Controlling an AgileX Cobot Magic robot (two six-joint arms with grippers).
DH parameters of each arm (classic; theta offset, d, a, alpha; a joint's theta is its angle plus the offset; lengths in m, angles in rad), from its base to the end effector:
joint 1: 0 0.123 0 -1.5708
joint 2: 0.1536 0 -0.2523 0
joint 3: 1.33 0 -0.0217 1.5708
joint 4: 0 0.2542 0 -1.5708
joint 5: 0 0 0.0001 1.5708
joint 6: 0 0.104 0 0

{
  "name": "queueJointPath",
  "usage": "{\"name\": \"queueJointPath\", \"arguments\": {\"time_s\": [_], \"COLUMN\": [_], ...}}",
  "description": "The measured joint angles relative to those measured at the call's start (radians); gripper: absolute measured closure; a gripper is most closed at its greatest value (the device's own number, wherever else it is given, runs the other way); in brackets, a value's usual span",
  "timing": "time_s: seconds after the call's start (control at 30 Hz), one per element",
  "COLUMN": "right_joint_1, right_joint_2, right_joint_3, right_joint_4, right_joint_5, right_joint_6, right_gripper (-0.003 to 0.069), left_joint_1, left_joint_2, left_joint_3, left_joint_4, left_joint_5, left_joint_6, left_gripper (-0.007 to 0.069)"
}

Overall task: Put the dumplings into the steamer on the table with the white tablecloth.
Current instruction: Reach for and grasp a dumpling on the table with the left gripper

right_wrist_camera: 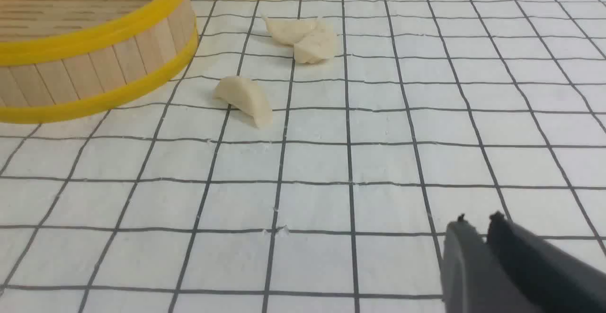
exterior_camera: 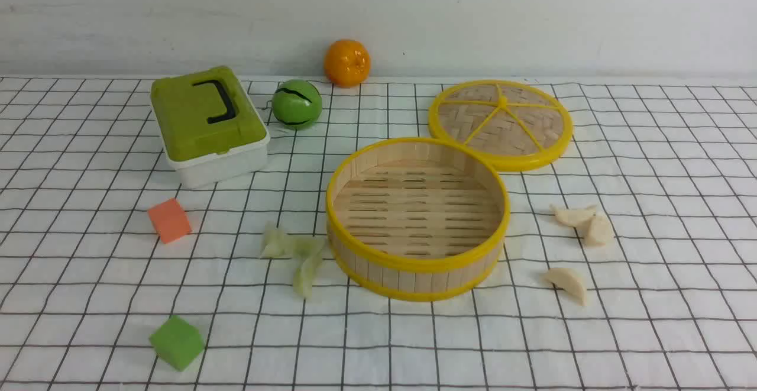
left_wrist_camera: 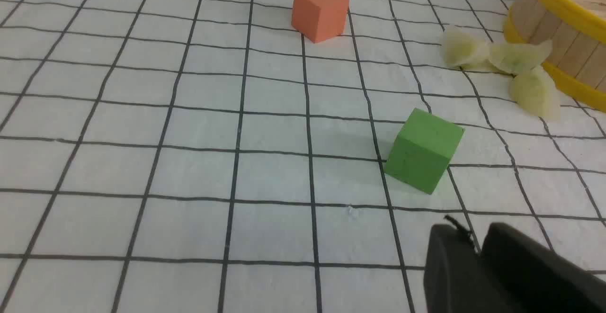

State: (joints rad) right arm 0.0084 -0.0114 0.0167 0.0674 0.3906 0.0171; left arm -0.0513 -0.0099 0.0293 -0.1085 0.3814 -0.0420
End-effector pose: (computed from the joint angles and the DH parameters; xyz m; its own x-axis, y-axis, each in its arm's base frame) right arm 0.1008 0.0035 0.1696 -0.3047 0.0768 -0.9493 -0.0087 0.9965 0.0834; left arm 0.1010 -0.0094 0.1661 -0.3158 -0.1261 -0.9404 0.0451 0.9880 -0.1477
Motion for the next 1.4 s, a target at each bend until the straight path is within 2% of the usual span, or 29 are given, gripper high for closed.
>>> {"name": "queueJointPath", "arguments": {"time_s": [1.13,1.27,1.4], "right_joint_1": [0.0,0.0,0.0], "right_joint_2": [0.0,0.0,0.0], "right_joint_3": [0.0,0.002,0.011], "right_joint_4": [0.0,-0.003,-0.003], "right_joint_5": [0.0,-0.019,-0.2], "right_joint_6": [0.0,0.0,0.0], "right_gripper": [0.0554,0.0552,0.0547], "left_joint_1": [0.0,0.0,0.0], "left_joint_2": [0.0,0.0,0.0], "left_joint_3": [0.0,0.0,0.0], "left_joint_4": [-0.001,-0.002,-0.004], "left_joint_5": [-0.006,-0.059,-0.291], "left_joint_6": [0.0,0.0,0.0], "left_gripper": [0.0501,0.0498,0.0493]}}
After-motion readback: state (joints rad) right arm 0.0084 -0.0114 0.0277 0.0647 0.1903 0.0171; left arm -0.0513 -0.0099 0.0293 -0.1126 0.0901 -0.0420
